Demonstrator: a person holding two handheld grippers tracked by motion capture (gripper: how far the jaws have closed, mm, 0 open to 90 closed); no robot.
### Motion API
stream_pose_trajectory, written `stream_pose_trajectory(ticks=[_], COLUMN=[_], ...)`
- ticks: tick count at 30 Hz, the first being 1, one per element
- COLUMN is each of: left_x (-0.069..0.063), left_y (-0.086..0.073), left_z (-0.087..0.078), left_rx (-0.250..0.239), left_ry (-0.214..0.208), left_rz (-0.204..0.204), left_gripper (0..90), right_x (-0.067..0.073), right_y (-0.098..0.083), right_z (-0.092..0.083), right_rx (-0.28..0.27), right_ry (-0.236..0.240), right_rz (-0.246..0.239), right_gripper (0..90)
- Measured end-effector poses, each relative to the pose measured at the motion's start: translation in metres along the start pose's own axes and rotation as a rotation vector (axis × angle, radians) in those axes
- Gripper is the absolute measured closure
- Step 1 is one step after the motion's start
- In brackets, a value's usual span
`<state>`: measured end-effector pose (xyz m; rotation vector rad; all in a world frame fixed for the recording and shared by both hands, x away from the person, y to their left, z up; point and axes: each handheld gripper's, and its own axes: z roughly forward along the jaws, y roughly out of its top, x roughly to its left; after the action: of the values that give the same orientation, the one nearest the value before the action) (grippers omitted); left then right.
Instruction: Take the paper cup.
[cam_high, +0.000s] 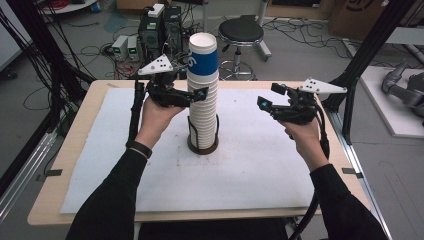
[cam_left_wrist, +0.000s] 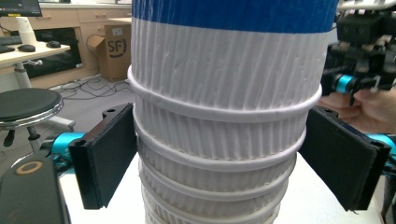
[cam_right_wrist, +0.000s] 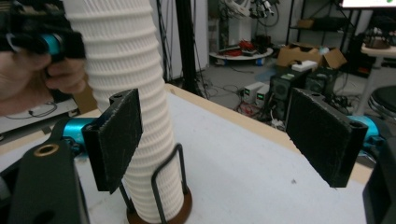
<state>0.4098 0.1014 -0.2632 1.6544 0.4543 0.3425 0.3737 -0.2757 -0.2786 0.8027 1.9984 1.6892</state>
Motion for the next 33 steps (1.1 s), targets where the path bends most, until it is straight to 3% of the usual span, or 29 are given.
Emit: stream_pose_trajectory(ticks=[21,33], left_x=[0.000,0.000], left_y=[0.003,0.003], left_z=[0.000,0.000], left_rx=[0.020,0.025], left_ry=[0.002,0.002], left_rz=[0.005,0.007], left_gripper=[13.2,13.3], right_x=[0.032,0.051], right_y=[0.097,0.131], right_z=[0.044,0.072], right_rx=[-0.053,-0.033], right_ry=[0.125,0.189], right_rz=[-0.092,-0.100], right_gripper=[19.5,19.4])
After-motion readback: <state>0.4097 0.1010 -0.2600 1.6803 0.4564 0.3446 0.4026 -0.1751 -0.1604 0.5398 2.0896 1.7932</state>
